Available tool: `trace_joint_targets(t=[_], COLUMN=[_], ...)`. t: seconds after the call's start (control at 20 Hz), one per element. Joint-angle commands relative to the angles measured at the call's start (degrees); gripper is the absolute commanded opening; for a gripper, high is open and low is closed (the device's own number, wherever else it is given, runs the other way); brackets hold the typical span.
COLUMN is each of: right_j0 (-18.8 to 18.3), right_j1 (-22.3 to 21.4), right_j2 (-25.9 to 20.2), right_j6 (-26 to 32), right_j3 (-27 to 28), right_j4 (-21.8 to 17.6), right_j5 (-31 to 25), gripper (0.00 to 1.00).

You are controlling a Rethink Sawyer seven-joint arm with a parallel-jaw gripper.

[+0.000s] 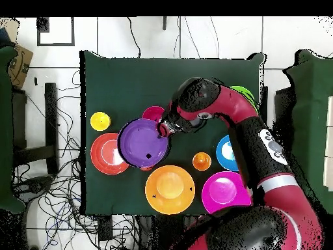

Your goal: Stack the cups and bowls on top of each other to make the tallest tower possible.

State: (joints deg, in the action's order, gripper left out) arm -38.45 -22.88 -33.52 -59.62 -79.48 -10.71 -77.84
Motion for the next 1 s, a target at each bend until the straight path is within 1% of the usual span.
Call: trace_joint_targets(t=[0.05, 0.35, 0.6, 0.75, 1.0], right_j0=[-0.8, -0.8, 0.5, 0.6, 0.6], right_j1=[1.6, 1.9, 1.8, 1.3, 0.8], right_j2=[-5.1, -5.1, -4.6, -4.4, -4.0], right_j6=[5.3, 6.1, 5.4, 4.8, 5.4], right_j3=[0.5, 3.0, 4.8, 4.5, 4.8], right_j4=[1.2, -2.0, -4.0, -4.9, -7.3], right_j5=[4.6, 3.9, 3.5, 4.1, 5.2], gripper=[0.0, 0.0, 0.0, 0.0, 0.0])
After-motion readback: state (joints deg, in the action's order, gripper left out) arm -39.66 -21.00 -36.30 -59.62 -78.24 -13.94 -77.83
